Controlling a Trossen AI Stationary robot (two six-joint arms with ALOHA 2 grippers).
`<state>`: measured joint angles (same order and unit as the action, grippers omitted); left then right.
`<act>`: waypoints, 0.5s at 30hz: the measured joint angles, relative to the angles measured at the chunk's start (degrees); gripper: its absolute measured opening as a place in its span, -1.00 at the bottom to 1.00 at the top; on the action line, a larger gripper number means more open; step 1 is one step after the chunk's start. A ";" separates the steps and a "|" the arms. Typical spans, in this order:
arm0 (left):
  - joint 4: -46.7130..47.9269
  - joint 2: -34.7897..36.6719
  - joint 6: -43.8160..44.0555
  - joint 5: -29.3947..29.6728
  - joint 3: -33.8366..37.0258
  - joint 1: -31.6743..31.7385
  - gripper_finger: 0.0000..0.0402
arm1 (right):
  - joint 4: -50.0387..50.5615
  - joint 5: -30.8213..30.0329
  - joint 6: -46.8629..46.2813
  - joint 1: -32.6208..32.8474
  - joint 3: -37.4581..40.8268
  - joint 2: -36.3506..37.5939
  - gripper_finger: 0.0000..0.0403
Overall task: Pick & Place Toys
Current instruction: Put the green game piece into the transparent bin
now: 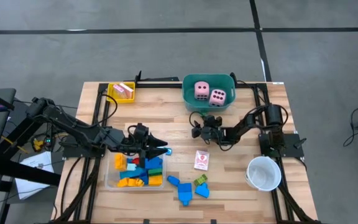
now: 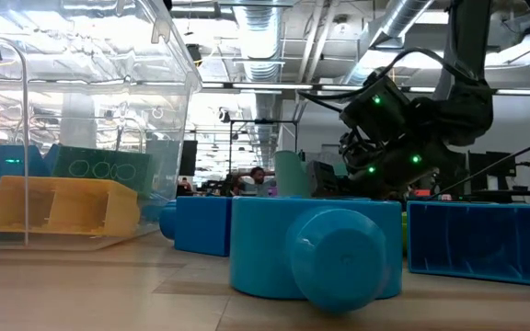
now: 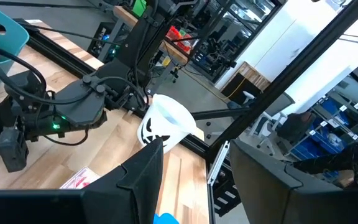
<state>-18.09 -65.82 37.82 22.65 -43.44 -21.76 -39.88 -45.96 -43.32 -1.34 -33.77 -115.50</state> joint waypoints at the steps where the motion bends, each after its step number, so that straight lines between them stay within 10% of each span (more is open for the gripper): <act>1: 0.00 0.00 0.00 0.02 0.00 0.00 -0.10 | -0.01 -0.09 0.01 0.35 -0.01 0.00 0.21; 15: 0.00 0.00 0.00 -0.02 0.00 -0.87 -0.10 | 1.65 -0.32 -7.28 2.93 -0.01 0.11 0.21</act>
<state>-18.09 -65.82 37.82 22.63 -43.44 -22.63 -38.23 -46.28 -50.59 1.60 -33.78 -115.39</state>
